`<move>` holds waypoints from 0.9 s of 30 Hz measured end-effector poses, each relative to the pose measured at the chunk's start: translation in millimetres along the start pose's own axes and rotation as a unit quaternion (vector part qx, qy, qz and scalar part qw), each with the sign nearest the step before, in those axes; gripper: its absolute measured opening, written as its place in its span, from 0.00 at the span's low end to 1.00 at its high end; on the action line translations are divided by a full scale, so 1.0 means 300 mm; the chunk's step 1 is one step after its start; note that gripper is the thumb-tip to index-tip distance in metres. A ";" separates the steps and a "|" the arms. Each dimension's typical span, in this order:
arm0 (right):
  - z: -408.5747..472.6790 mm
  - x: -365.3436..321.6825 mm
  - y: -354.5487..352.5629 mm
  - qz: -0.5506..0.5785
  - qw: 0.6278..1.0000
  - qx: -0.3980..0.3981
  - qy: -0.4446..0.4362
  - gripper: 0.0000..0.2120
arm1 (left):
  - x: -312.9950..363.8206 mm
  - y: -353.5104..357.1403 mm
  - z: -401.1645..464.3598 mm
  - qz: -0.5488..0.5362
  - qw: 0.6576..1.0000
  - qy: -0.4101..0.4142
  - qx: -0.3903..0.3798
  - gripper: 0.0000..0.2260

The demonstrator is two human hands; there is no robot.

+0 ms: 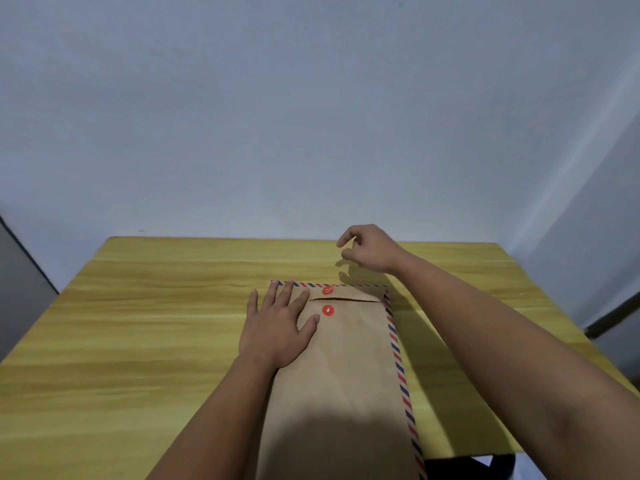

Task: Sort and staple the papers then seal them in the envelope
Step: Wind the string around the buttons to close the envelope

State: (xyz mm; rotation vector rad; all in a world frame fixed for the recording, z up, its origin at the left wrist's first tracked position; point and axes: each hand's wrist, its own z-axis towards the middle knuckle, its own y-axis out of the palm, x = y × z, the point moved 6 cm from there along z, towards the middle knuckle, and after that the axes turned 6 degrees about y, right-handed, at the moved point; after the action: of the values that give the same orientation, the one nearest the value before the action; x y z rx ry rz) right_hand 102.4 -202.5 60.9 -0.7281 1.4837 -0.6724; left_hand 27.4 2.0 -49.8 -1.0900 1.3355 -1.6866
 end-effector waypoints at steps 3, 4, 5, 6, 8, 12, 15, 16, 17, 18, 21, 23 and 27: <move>-0.008 0.005 -0.075 -0.172 0.985 0.005 0.005 0.12 | 0.000 -0.001 -0.001 -0.001 1.000 -0.001 0.001 0.31; -0.011 0.017 -0.098 -0.221 0.975 -0.010 0.023 0.17 | 0.000 0.000 0.000 0.001 1.000 -0.001 0.000 0.31; -0.014 0.031 -0.122 -0.235 0.971 -0.023 0.043 0.21 | -0.001 -0.001 0.000 0.001 1.000 -0.001 0.001 0.31; -0.020 0.040 -0.146 -0.212 0.975 -0.031 0.055 0.24 | -0.001 -0.001 0.000 0.001 1.000 -0.002 0.002 0.31; -0.037 0.048 -0.194 -0.070 0.995 -0.029 0.071 0.29 | -0.001 -0.002 -0.002 -0.003 1.000 -0.003 0.005 0.31; -0.093 0.028 -0.258 0.217 0.971 0.042 0.095 0.22 | -0.004 -0.004 -0.001 -0.003 1.000 -0.005 0.004 0.31; -0.121 0.005 -0.267 0.411 0.904 0.059 0.106 0.09 | -0.003 -0.007 -0.001 -0.005 1.000 -0.005 0.003 0.31; -0.128 -0.009 -0.262 0.467 0.876 0.048 0.105 0.06 | -0.002 -0.006 -0.003 -0.007 1.000 -0.005 0.003 0.31; -0.129 -0.019 -0.248 0.519 0.848 0.031 0.103 0.05 | 0.000 -0.006 -0.004 -0.008 1.000 -0.005 0.003 0.31; -0.133 -0.027 -0.225 0.560 0.822 0.010 0.106 0.06 | 0.001 -0.005 -0.005 -0.007 1.000 -0.005 0.004 0.31; -0.148 -0.017 -0.134 0.461 0.875 -0.026 0.145 0.11 | 0.002 -0.004 -0.007 -0.007 1.000 -0.006 0.006 0.30; -0.154 0.004 -0.076 0.231 0.966 -0.017 0.117 0.13 | 0.005 -0.004 -0.007 -0.012 1.000 -0.005 0.007 0.30; -0.183 0.036 0.065 -0.087 0.993 -0.026 0.072 0.06 | 0.000 -0.008 -0.004 -0.009 1.000 -0.005 0.007 0.31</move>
State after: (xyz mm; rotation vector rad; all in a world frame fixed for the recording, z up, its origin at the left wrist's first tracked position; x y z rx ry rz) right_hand 46.7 -199.8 41.1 -0.8722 1.5869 -0.8364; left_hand 26.2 2.8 -47.4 -1.1040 1.3093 -1.6987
